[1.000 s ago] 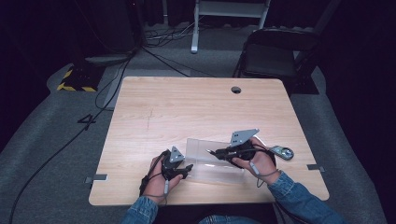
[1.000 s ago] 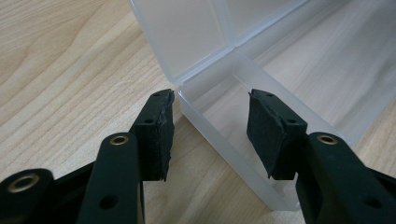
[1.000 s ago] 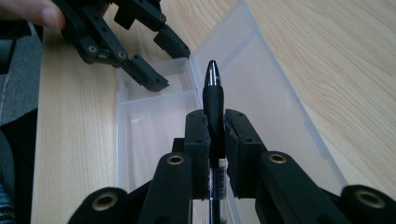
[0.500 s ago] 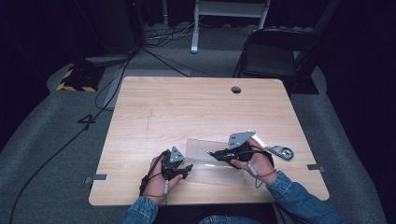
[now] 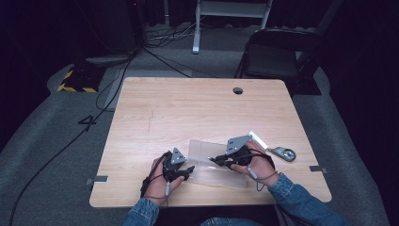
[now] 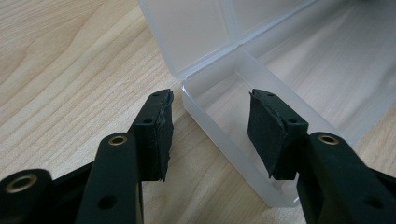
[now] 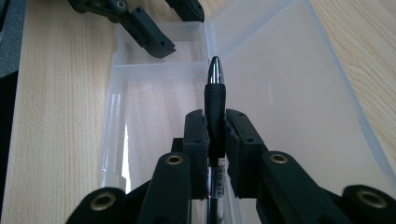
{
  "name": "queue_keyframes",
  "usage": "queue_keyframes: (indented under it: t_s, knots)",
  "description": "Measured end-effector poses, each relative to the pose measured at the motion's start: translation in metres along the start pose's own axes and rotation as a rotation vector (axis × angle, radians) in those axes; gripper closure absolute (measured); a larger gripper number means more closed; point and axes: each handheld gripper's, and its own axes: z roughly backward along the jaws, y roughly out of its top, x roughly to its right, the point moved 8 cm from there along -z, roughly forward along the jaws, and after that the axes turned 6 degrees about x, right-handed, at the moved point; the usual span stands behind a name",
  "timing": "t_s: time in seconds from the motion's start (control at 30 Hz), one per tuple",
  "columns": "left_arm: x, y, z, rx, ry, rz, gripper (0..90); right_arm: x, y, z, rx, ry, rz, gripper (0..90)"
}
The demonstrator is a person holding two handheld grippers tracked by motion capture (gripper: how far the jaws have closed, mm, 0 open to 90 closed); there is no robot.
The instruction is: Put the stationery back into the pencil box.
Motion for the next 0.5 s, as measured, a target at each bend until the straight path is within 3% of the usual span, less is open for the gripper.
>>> queue_keyframes:
  t_s: [0.2, 0.33, 0.5]
  knots:
    - [0.0, 0.0, -0.0001, 0.001, 0.003, 0.0, 50.4, 0.0003, -0.0046, -0.0032, -0.034, -0.013, 0.007, 78.9]
    - [0.0, 0.0, -0.0001, 0.001, 0.003, 0.0, 50.4, 0.0003, -0.007, -0.0054, -0.059, -0.031, 0.036, 79.5]
    - [0.0, 0.0, -0.0001, 0.001, 0.004, 0.0, 50.5, -0.004, -0.0037, -0.0042, -0.05, -0.016, 0.032, 77.2]
